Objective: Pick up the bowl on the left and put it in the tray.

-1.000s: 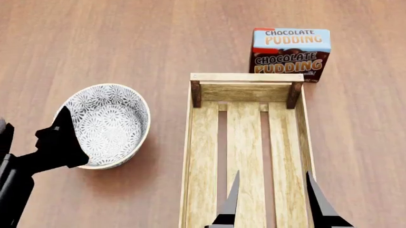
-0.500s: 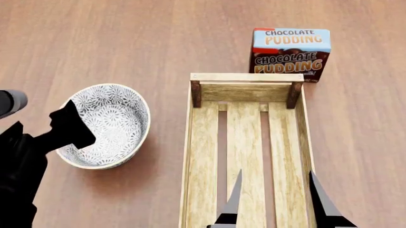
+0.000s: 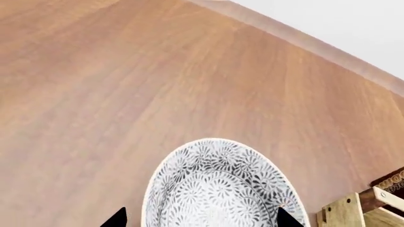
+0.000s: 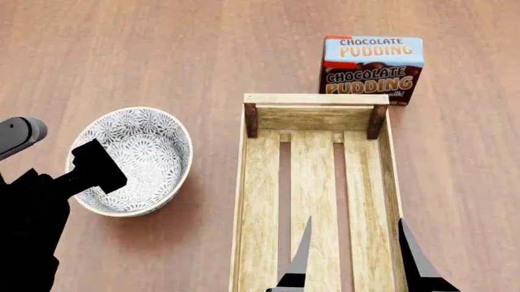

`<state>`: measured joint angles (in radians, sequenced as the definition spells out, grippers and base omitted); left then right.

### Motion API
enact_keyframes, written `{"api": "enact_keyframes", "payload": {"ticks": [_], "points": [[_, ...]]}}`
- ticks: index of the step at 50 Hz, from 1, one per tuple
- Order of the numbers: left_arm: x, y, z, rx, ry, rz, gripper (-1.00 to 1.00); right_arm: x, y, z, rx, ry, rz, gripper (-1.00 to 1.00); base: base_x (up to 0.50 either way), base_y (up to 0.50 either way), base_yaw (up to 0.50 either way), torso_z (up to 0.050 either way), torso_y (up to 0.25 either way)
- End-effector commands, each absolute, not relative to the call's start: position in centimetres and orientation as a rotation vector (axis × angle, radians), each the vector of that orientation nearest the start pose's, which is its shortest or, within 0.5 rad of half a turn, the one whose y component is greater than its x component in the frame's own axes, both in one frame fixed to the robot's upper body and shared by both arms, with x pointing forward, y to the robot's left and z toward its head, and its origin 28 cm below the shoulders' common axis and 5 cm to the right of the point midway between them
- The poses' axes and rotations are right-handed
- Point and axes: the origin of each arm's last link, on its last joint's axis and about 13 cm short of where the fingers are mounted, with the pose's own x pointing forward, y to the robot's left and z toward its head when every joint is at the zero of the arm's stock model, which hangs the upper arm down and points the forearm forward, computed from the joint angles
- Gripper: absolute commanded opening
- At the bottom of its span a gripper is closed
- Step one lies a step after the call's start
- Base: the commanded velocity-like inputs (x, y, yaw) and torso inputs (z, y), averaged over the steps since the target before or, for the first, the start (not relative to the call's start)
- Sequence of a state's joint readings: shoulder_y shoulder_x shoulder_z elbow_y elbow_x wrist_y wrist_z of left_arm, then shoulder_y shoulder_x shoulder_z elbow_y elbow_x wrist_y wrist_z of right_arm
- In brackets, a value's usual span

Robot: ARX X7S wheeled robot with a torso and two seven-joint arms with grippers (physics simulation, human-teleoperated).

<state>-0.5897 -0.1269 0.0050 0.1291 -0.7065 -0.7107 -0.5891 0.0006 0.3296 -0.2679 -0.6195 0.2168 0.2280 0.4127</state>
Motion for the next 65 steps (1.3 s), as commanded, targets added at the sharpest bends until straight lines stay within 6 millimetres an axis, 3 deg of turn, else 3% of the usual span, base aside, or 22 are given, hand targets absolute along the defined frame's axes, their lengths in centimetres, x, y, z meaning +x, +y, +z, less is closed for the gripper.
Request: {"api": "enact_keyframes", "payload": {"ticks": [1, 18, 65], "points": [[30.9, 19.9, 14.8, -0.484, 0.156, 0.154, 1.00, 18.4, -9.0, 12.0, -0.013, -0.320, 0.004, 1.00, 0.00, 0.00, 0.00, 0.000, 0.000], [32.0, 19.9, 12.5, -0.520, 0.225, 0.175, 1.00, 18.4, -9.0, 12.0, -0.014, -0.319, 0.004, 1.00, 0.00, 0.00, 0.00, 0.000, 0.000], [34.4, 19.9, 10.4, -0.556, 0.330, 0.195, 1.00, 18.5, -9.1, 12.1, -0.012, -0.318, 0.000, 1.00, 0.00, 0.00, 0.00, 0.000, 0.000]]}}
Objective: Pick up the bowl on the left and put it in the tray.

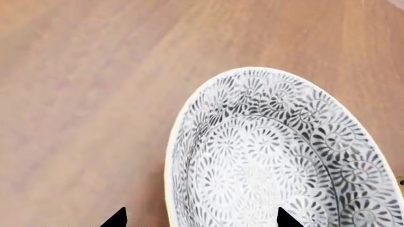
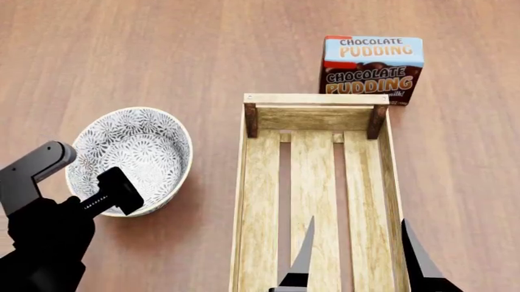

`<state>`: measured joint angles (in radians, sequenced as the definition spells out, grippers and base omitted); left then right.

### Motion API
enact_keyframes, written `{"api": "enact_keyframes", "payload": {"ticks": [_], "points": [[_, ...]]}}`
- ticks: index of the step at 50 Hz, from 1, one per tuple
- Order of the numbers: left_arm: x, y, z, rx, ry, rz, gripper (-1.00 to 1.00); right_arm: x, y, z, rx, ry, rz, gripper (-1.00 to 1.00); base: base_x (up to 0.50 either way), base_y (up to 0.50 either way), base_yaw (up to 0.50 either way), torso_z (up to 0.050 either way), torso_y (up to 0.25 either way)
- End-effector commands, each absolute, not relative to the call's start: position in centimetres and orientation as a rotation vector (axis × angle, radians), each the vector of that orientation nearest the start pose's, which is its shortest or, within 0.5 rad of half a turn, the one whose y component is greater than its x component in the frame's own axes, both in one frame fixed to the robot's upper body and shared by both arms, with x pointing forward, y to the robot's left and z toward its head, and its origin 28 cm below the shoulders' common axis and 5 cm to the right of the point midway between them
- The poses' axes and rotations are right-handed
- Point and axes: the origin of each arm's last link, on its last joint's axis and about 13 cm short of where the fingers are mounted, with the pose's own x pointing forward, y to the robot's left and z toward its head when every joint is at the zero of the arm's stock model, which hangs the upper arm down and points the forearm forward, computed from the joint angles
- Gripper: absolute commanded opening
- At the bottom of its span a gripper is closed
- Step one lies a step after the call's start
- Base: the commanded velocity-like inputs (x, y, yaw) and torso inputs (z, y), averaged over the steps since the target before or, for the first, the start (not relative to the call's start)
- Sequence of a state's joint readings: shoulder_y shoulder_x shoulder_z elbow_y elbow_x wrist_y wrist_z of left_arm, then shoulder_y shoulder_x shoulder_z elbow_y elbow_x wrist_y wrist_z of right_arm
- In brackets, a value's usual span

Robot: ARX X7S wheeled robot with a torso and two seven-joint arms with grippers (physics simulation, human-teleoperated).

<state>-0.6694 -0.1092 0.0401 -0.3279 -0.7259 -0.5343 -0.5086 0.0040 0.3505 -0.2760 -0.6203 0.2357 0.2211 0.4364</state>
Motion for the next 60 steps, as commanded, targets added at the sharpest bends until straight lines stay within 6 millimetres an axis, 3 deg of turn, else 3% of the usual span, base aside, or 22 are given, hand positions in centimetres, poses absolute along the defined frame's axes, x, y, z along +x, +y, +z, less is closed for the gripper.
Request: {"api": "enact_keyframes", "payload": {"ticks": [1, 32, 33, 60], "points": [[34.5, 19.9, 10.3, -0.560, 0.332, 0.196, 1.00, 18.5, -9.1, 12.0, -0.012, -0.317, 0.000, 1.00, 0.00, 0.00, 0.00, 0.000, 0.000], [35.5, 20.0, 10.0, -0.603, 0.348, 0.210, 1.00, 18.5, -9.1, 11.9, -0.014, -0.315, -0.002, 1.00, 0.00, 0.00, 0.00, 0.000, 0.000], [35.5, 20.0, 10.1, -0.600, 0.348, 0.217, -1.00, 18.5, -9.1, 11.9, -0.014, -0.315, -0.001, 1.00, 0.00, 0.00, 0.00, 0.000, 0.000], [35.0, 20.1, 11.1, -0.612, 0.327, 0.231, -1.00, 18.5, -9.0, 11.9, -0.013, -0.312, 0.004, 1.00, 0.00, 0.00, 0.00, 0.000, 0.000]]}}
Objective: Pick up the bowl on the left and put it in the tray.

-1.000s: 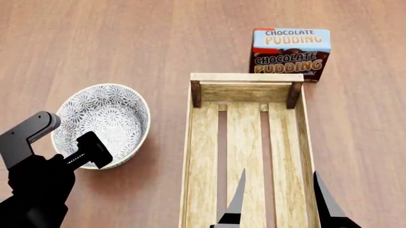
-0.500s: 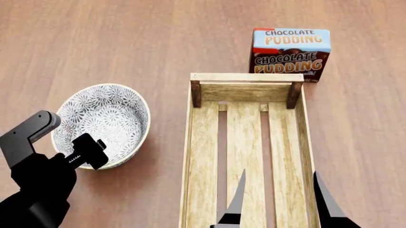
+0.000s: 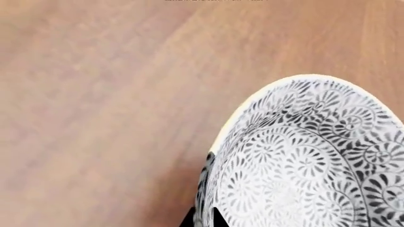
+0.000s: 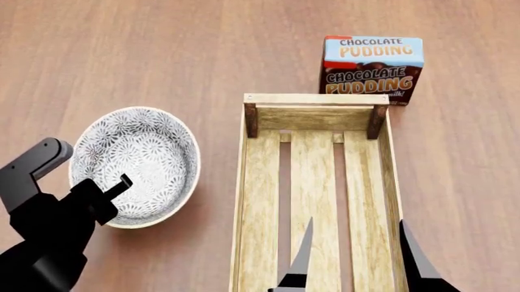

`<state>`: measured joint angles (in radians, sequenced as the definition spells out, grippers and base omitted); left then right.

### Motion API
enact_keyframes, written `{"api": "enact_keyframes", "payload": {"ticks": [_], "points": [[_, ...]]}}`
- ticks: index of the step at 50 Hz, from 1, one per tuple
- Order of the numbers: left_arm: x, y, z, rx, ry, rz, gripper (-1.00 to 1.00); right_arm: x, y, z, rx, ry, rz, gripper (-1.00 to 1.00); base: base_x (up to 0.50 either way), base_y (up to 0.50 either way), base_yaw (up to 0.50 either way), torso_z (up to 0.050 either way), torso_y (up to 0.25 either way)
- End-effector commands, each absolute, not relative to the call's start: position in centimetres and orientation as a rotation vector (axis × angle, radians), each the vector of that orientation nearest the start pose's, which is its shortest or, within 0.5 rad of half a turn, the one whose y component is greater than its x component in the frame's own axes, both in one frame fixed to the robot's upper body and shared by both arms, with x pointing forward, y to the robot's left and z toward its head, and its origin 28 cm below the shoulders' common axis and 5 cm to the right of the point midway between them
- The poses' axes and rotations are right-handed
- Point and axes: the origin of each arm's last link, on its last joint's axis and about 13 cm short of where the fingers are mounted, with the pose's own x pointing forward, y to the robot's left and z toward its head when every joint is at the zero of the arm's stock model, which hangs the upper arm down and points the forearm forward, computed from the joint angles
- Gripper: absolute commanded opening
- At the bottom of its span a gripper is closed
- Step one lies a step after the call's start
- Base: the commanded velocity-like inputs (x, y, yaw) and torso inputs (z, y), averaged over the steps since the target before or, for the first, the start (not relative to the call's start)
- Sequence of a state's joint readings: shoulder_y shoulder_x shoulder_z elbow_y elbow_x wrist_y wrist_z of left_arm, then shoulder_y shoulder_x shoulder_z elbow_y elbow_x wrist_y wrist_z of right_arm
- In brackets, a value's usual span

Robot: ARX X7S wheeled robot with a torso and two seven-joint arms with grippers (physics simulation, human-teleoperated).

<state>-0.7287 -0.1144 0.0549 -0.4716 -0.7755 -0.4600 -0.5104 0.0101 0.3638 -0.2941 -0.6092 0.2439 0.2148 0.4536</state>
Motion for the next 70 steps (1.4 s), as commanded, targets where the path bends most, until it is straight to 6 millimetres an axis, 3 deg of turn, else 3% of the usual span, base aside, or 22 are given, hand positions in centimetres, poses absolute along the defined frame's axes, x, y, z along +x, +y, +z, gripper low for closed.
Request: {"api": "enact_keyframes", "payload": {"ticks": [1, 6, 21, 31, 54, 70], "points": [[34.9, 20.1, 11.2, -0.612, 0.325, 0.231, -1.00, 18.5, -9.0, 11.9, -0.013, -0.312, 0.004, 1.00, 0.00, 0.00, 0.00, 0.000, 0.000], [34.8, 20.1, 11.8, -0.621, 0.307, 0.220, -1.00, 18.4, -9.0, 11.9, -0.013, -0.313, 0.005, 1.00, 0.00, 0.00, 0.00, 0.000, 0.000], [33.6, 19.5, 16.6, -0.651, 0.205, 0.148, -1.00, 18.5, -9.0, 12.1, -0.013, -0.316, 0.004, 1.00, 0.00, 0.00, 0.00, 0.000, 0.000], [32.8, 19.1, 18.8, -0.644, 0.172, 0.103, -1.00, 18.4, -9.0, 12.1, -0.013, -0.319, 0.003, 1.00, 0.00, 0.00, 0.00, 0.000, 0.000], [29.0, 17.1, 26.3, -0.523, 0.168, -0.041, -1.00, 18.3, -9.1, 12.2, -0.010, -0.324, 0.002, 1.00, 0.00, 0.00, 0.00, 0.000, 0.000], [28.1, 16.1, 27.1, -0.518, 0.332, -0.135, -1.00, 18.2, -9.1, 12.5, -0.010, -0.330, -0.002, 1.00, 0.00, 0.00, 0.00, 0.000, 0.000]]}}
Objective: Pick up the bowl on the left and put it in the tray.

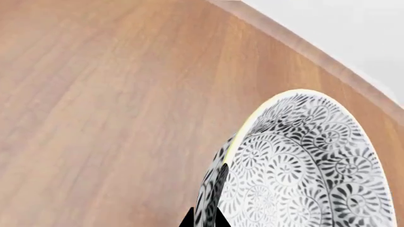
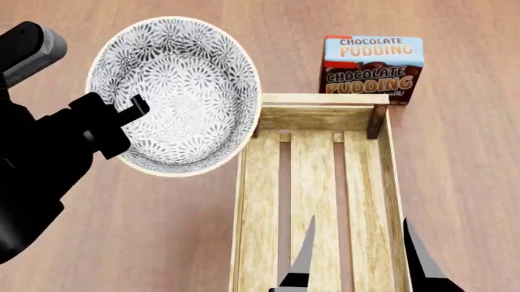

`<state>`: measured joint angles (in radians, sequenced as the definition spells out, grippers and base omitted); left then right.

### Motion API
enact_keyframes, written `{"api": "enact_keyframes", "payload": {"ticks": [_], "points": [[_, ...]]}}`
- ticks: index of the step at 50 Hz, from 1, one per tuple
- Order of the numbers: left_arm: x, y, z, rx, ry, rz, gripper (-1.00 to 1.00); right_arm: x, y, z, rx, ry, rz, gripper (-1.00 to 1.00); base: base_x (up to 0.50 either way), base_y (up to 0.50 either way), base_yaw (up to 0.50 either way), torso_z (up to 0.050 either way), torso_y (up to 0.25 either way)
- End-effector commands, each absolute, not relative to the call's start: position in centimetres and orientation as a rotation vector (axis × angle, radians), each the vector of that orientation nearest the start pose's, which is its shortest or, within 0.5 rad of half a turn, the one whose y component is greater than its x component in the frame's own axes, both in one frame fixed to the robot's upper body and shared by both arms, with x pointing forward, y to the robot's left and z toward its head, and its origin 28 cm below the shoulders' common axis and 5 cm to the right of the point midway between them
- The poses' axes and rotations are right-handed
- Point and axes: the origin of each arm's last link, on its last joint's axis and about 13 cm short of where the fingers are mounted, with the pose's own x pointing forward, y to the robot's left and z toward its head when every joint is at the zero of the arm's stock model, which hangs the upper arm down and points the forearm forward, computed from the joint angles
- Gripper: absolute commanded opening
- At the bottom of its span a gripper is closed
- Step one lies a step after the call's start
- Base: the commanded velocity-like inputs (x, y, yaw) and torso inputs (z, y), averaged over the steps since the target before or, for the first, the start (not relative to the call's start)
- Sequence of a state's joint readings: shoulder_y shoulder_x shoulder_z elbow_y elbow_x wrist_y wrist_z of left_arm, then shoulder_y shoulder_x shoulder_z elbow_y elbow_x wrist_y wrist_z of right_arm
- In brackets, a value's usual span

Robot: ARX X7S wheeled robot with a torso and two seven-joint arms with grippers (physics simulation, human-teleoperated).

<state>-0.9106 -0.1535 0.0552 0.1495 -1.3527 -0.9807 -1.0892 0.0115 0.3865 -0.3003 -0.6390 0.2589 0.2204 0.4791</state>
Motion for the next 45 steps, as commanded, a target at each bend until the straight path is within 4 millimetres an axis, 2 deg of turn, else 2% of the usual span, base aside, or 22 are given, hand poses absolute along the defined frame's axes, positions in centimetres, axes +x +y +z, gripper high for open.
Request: {"api": "enact_keyframes", "payload": {"ticks": [1, 11, 45], "points": [[28.1, 15.9, 27.0, -0.509, 0.349, -0.143, -1.00, 18.1, -9.1, 12.5, -0.010, -0.330, -0.002, 1.00, 0.00, 0.00, 0.00, 0.000, 0.000], [28.1, 15.3, 26.8, -0.584, 0.533, -0.222, -1.00, 18.1, -9.2, 12.6, -0.010, -0.332, -0.003, 1.00, 0.00, 0.00, 0.00, 0.000, 0.000], [29.8, 12.7, 25.0, -0.581, 0.639, -0.256, -1.00, 18.1, -9.3, 12.6, -0.008, -0.333, -0.004, 1.00, 0.00, 0.00, 0.00, 0.000, 0.000]]}}
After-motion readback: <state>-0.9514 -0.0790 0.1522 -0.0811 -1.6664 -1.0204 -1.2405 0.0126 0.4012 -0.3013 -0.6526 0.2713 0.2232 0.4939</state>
